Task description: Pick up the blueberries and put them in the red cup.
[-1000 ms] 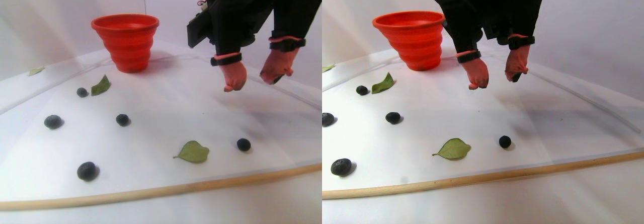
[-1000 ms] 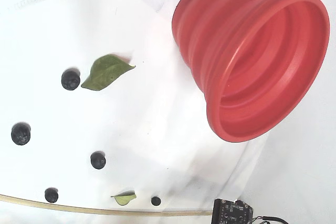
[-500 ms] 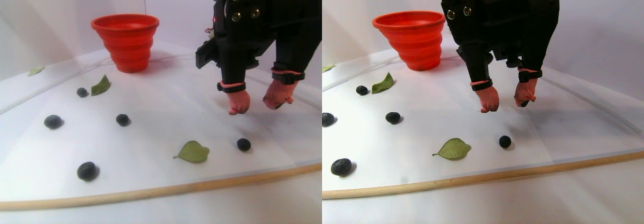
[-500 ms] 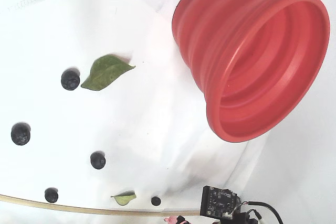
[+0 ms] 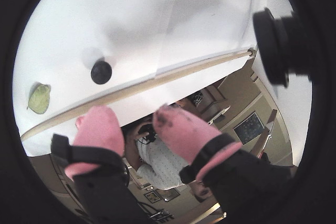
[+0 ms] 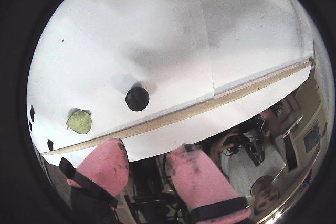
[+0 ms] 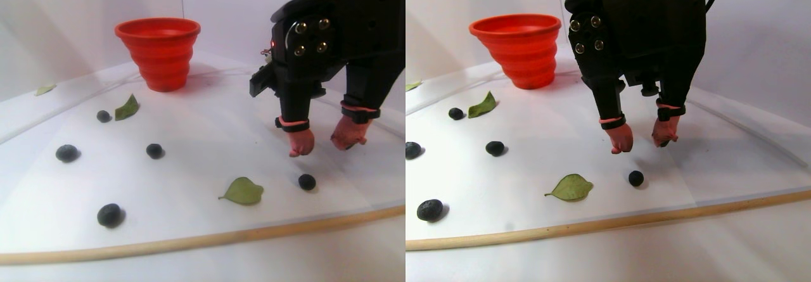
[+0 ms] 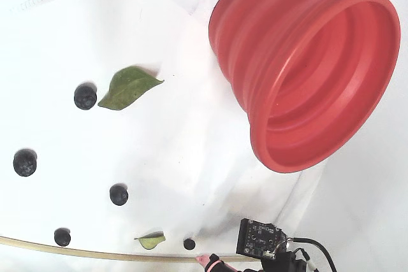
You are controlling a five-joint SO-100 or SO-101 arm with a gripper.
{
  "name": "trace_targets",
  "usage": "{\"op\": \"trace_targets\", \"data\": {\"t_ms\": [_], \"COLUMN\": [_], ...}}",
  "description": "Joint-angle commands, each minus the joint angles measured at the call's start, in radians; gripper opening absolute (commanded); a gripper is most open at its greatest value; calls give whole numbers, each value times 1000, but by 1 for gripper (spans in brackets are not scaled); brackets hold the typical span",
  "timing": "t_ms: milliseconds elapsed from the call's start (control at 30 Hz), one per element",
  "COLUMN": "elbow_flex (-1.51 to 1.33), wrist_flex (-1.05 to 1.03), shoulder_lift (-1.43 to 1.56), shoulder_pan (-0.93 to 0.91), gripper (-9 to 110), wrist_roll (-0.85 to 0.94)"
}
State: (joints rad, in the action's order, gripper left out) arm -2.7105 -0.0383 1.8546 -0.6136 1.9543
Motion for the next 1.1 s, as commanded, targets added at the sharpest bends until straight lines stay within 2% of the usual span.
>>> {"op": "trace_targets", "data": {"t_ms": [0,433,1067], "elbow_flex": [-21,-21,46], "wrist_flex": [34,147,179], "shoulder_lift": [-23,-155,-241], "shoulder_pan": [6,40,38], "gripper": [16,16,17], "wrist_roll": [-9,-17,-14]}}
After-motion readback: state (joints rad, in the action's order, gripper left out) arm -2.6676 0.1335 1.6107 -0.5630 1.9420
